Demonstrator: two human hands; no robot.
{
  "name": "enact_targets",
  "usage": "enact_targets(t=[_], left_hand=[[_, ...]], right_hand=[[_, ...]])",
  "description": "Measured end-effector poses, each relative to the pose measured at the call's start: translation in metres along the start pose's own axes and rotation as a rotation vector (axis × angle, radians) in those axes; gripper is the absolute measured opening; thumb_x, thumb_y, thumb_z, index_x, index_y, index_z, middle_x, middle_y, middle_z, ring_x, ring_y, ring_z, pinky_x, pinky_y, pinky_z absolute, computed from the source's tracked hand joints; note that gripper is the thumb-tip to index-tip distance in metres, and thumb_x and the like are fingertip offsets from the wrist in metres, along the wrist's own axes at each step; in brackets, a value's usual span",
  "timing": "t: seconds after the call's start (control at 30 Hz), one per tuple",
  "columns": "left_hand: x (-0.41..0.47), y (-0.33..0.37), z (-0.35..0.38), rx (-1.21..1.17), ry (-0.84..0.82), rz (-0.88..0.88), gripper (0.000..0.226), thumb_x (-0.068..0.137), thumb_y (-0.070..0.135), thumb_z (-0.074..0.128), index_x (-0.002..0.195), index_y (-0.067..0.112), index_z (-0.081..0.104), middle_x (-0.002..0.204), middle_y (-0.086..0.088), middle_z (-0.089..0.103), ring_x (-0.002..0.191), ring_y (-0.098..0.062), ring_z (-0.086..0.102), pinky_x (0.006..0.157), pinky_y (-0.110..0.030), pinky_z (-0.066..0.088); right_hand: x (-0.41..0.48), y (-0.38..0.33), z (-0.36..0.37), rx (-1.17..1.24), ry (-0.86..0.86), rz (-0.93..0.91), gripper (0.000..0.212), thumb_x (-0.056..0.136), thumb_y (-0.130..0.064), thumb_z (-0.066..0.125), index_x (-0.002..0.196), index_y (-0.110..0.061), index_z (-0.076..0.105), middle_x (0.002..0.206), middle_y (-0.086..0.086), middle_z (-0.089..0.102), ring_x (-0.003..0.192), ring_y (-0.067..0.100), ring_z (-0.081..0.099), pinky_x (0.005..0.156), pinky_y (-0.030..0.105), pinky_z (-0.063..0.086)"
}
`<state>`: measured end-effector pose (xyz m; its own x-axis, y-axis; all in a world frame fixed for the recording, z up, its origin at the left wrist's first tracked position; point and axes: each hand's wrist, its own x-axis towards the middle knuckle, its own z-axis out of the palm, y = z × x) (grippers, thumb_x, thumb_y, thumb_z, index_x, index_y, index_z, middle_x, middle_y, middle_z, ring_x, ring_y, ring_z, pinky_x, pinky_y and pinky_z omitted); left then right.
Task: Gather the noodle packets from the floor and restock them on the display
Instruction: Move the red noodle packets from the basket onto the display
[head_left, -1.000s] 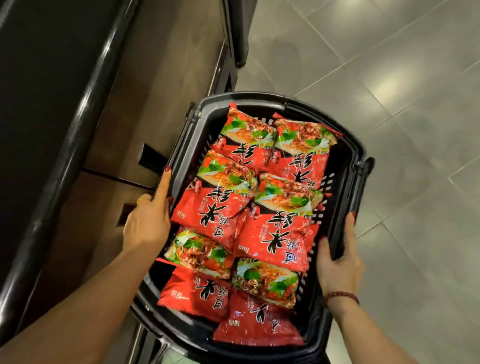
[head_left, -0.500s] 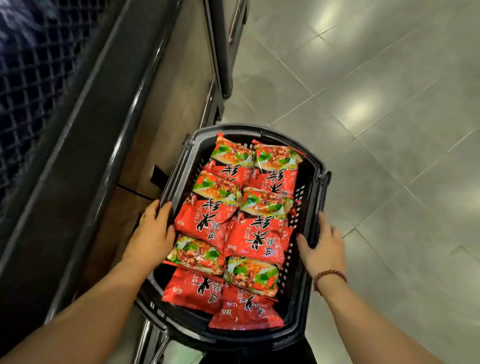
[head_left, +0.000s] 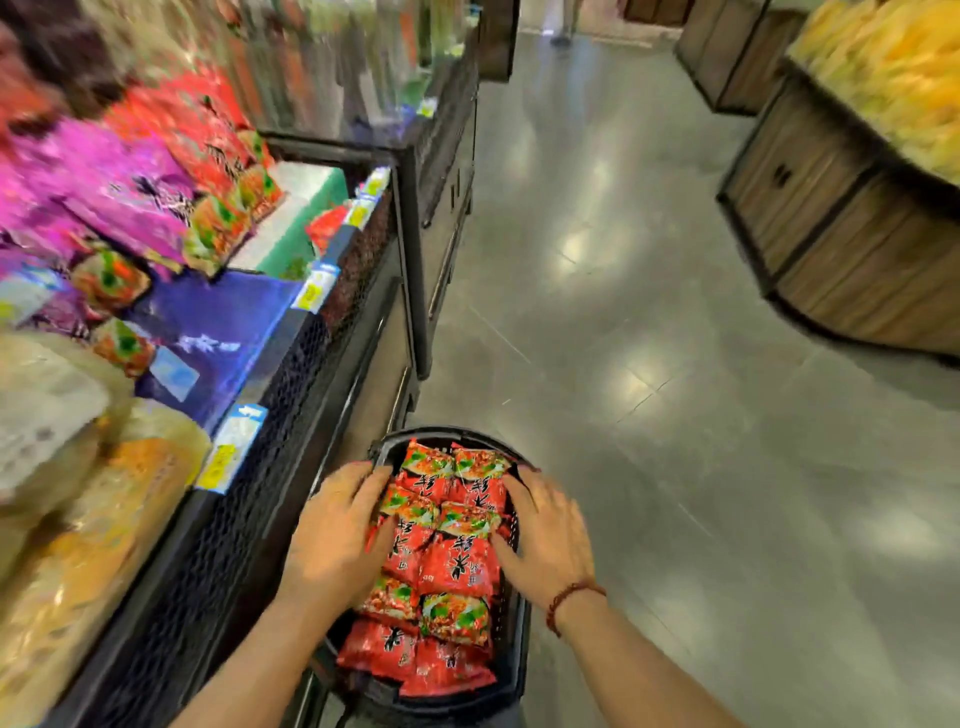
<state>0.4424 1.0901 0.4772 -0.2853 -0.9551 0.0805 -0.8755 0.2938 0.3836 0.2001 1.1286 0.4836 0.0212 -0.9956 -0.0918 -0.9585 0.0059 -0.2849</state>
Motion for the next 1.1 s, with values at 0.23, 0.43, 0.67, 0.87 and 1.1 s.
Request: enact_targets(t=[0.23, 0.43, 0.67, 0.87, 1.1], left_hand=[[-0.012, 0.065, -0.046, 0.042, 0.136, 0.077, 0.056, 0.078, 0.04, 0.049, 0.121, 0.007, 0.063, 0.117, -0.012, 0.062, 0.113, -0.029, 0.054, 0.097, -0.033, 0.039], [-0.005, 0.128, -0.033, 0.018, 0.235, -0.023, 0.057, 0.078, 0.044, 0.05, 0.123, 0.013, 0.063, 0.12, -0.006, 0.061, 0.117, -0.024, 0.049, 0.101, -0.029, 0.037], [0.018, 0.206, -0.006, 0.023, 0.298, -0.22, 0.055, 0.08, 0.039, 0.058, 0.128, 0.013, 0.061, 0.124, -0.007, 0.06, 0.118, -0.028, 0.054, 0.096, -0.042, 0.047], [0.026, 0.228, -0.001, 0.018, 0.33, -0.358, 0.058, 0.081, 0.046, 0.048, 0.127, 0.013, 0.061, 0.121, -0.004, 0.062, 0.113, -0.025, 0.055, 0.096, -0.037, 0.046], [0.058, 0.206, 0.008, 0.047, 0.353, -0.569, 0.056, 0.081, 0.044, 0.054, 0.128, 0.015, 0.061, 0.123, -0.003, 0.061, 0.115, -0.024, 0.053, 0.096, -0.039, 0.047]], right_hand=[[-0.005, -0.002, -0.072, 0.038, 0.068, -0.098, 0.065, 0.088, -0.044, 0.054, 0.146, -0.022, 0.036, 0.154, 0.002, 0.032, 0.141, 0.024, 0.03, 0.115, 0.039, 0.024], [0.007, 0.049, -0.113, 0.129, 0.073, -0.215, 0.064, 0.093, -0.046, 0.05, 0.15, -0.029, 0.024, 0.157, -0.007, 0.021, 0.145, 0.015, 0.016, 0.118, 0.032, 0.01], [0.03, 0.124, -0.149, 0.139, 0.033, -0.385, 0.065, 0.09, -0.044, 0.058, 0.147, -0.023, 0.033, 0.154, -0.001, 0.032, 0.142, 0.021, 0.028, 0.116, 0.036, 0.021], [0.064, 0.153, -0.152, 0.169, -0.098, -0.461, 0.064, 0.093, -0.046, 0.049, 0.149, -0.026, 0.027, 0.157, -0.005, 0.023, 0.144, 0.017, 0.02, 0.117, 0.034, 0.013], [0.145, 0.149, -0.132, 0.211, -0.153, -0.59, 0.063, 0.086, -0.044, 0.056, 0.142, -0.021, 0.041, 0.149, 0.0, 0.038, 0.137, 0.022, 0.034, 0.114, 0.04, 0.028]])
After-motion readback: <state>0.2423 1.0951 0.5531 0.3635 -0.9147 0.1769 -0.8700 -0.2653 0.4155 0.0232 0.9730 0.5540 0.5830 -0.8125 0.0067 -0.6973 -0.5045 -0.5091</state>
